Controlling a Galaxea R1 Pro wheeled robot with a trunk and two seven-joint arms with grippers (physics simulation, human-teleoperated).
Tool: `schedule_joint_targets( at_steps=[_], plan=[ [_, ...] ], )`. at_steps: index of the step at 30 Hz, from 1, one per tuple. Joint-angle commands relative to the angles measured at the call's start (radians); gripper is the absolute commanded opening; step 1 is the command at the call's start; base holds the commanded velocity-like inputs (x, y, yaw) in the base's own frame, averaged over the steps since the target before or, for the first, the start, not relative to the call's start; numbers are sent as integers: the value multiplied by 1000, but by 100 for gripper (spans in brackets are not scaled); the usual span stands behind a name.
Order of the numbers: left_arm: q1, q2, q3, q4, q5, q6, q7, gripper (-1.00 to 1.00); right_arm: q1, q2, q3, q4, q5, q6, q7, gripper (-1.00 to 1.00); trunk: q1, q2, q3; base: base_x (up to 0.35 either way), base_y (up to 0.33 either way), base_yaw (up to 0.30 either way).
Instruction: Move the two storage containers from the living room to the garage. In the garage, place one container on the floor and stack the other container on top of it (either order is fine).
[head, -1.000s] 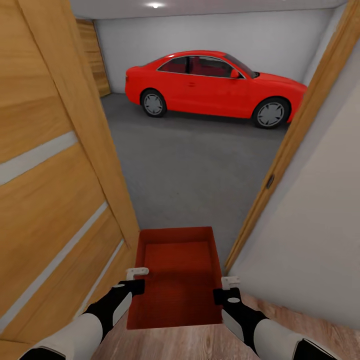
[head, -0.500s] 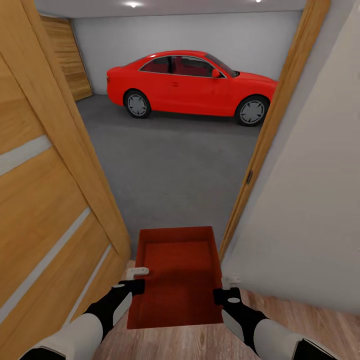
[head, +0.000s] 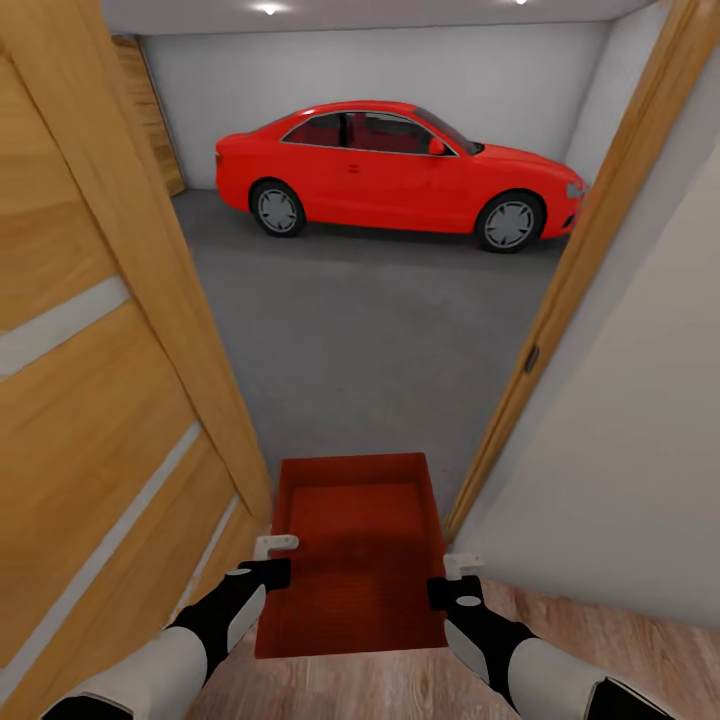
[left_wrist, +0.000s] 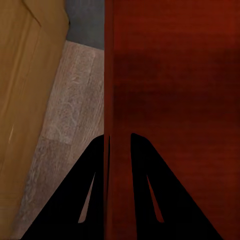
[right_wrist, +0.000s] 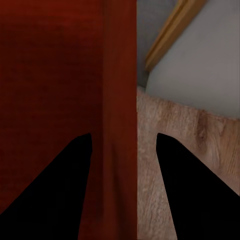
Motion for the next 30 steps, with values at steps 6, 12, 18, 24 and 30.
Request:
schedule_joint_targets(
  at_steps=[6,12,18,24,30],
  plan=[
    [0,1,-46,-6,2,5,12,-100,-1,0,-3,3,-34,10,-3,-100,1,-2,-2,100,287,0],
    [0,1,-46,-6,2,3,13,-100,-1,0,-3,3,-34,10,-3,-100,1,-2,-2,37,99,0],
    [0,0,-46,-6,2,3,13,-100,-1,2,-2,3,-34,10,-4,-100,1,-2,-2,4,10,-60],
    [0,1,-46,-6,2,3,14,-100,-1,2,-2,3,-34,10,-4,-100,1,-2,-2,0,1,-244],
    [0,0,-46,-7,2,3,14,-100,-1,1,-2,3,-34,10,-4,-100,1,-2,-2,0,0,-273]
  ],
)
